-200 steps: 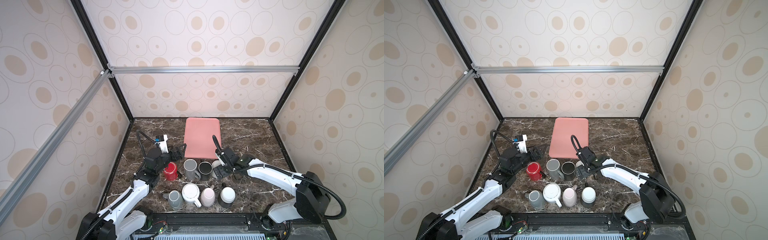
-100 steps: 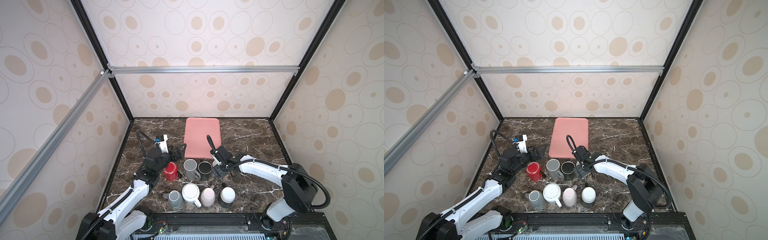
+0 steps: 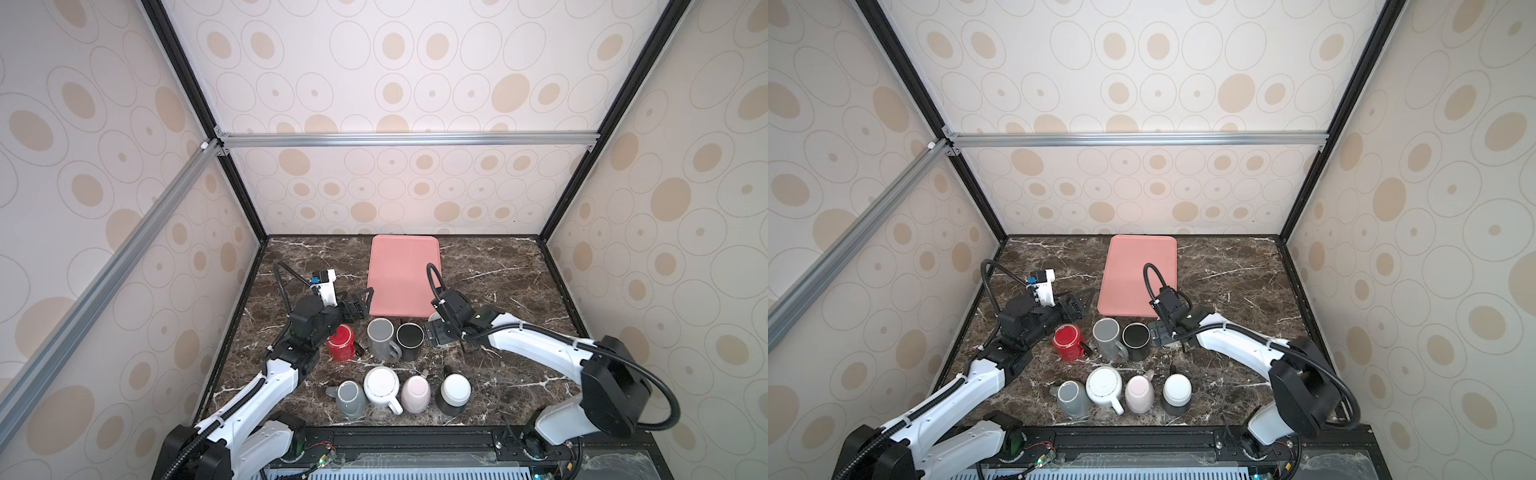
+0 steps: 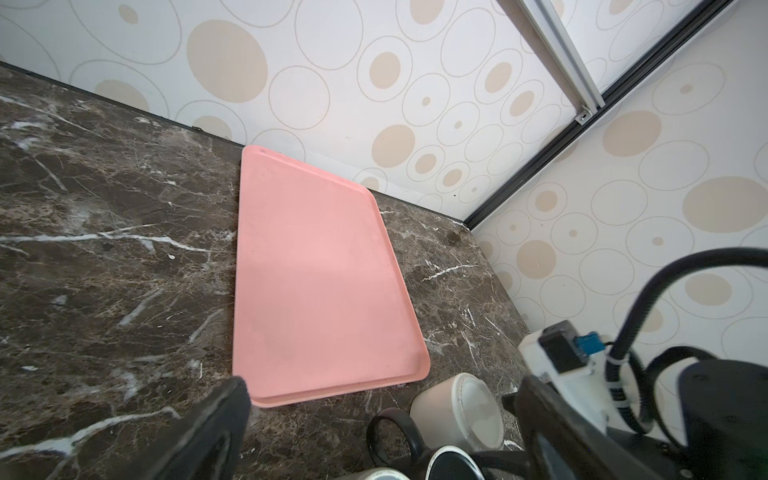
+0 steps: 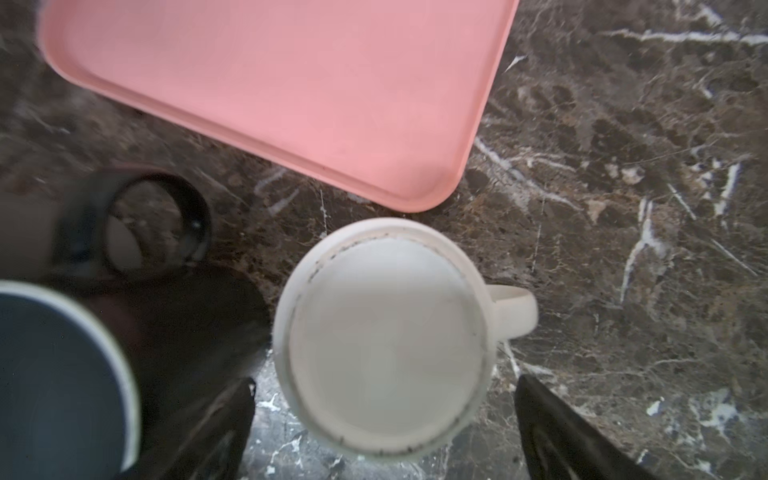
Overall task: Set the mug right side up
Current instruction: 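Lower the right gripper and grasp the white mug's base rim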
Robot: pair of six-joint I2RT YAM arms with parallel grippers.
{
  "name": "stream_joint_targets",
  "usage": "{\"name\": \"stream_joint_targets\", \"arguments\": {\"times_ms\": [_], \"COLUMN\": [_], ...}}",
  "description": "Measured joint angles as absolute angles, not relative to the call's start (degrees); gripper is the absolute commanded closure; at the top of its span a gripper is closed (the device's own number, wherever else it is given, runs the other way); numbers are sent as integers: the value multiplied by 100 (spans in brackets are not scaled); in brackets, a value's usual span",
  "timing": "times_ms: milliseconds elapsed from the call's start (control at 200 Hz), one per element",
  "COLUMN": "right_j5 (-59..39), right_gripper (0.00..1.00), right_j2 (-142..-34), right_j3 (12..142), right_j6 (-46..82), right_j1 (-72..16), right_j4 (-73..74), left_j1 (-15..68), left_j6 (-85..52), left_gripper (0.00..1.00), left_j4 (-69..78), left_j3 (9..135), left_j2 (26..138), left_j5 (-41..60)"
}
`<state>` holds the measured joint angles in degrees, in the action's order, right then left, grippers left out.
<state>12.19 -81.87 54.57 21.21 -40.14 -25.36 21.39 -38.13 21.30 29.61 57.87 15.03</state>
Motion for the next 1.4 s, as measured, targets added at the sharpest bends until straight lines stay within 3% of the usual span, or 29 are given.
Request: {"name": "stream_joint_targets", "arguments": {"times_ms": [150, 365, 605, 890, 1035, 1175, 1400], "right_j5": [434, -987, -1732, -2427, -2338, -1518, -342], "right_gripper": [5, 14, 20, 25, 32, 35, 43], "right_j2": [-7710, -8812, -9063, -8121, -7577, -7004, -7365], "right_j3": [5321, 5389, 5419, 4145, 3962, 4040, 4560], "right_j6": [2005, 1844, 1868, 2355, 2357, 2091, 1691], "right_j1": [-3205, -2486, -2403, -2495, -2714, -2987, -3793], "right_j4": [-2027, -1459, -1179, -786, -1083, -1529, -2305], "left_j1": [2139, 2139, 2139, 2139, 2139, 2139, 2139], "left_j6": [-3813, -3835, -3828, -3833, -3837, -3837, -3859], "left_gripper": [1, 1, 1, 1, 1, 1, 1], "left_j4": [2134, 2132, 2023, 2023, 2043, 2051, 2051], "left_j3": [2961, 2961, 2961, 2961, 2961, 2961, 2961], "left_j2": [5787, 5795, 5671, 5651, 5721, 5721, 5719], "left_j5": [1535, 1608, 1619, 1662, 1691, 1688, 1686]}}
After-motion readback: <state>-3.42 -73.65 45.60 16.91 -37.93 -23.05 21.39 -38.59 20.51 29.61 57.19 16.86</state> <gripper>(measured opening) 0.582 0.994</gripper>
